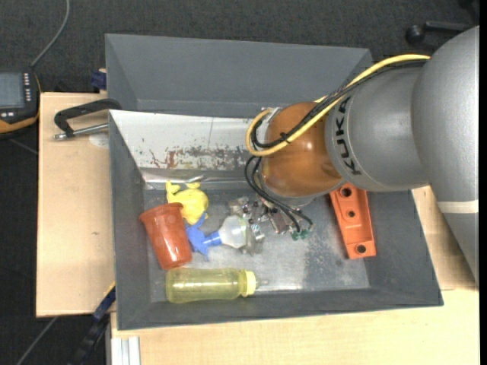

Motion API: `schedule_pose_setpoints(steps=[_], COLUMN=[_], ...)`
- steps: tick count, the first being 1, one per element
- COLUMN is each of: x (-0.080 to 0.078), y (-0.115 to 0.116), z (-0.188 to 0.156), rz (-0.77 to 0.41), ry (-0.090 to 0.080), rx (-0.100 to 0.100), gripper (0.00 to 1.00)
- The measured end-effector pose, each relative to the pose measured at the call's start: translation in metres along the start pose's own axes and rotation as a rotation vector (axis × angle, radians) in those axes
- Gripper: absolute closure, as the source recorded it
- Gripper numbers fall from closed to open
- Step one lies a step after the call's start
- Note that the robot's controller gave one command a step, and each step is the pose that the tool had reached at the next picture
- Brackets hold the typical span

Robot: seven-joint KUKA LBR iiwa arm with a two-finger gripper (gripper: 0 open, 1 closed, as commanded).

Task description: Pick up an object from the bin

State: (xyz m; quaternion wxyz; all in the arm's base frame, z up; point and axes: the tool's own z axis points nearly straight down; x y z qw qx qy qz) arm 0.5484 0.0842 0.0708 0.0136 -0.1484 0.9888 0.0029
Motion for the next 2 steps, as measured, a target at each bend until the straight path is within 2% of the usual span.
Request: schedule_pose_setpoints(steps=[1, 2], x=[0.0, -0.003], y=[0.0, 0.008], z=[0.0, -0.129], rz=[0.0, -0.006], ry=[0.0, -0.007], rx=[0.0, 0.0], gripper=[1.0, 1.0])
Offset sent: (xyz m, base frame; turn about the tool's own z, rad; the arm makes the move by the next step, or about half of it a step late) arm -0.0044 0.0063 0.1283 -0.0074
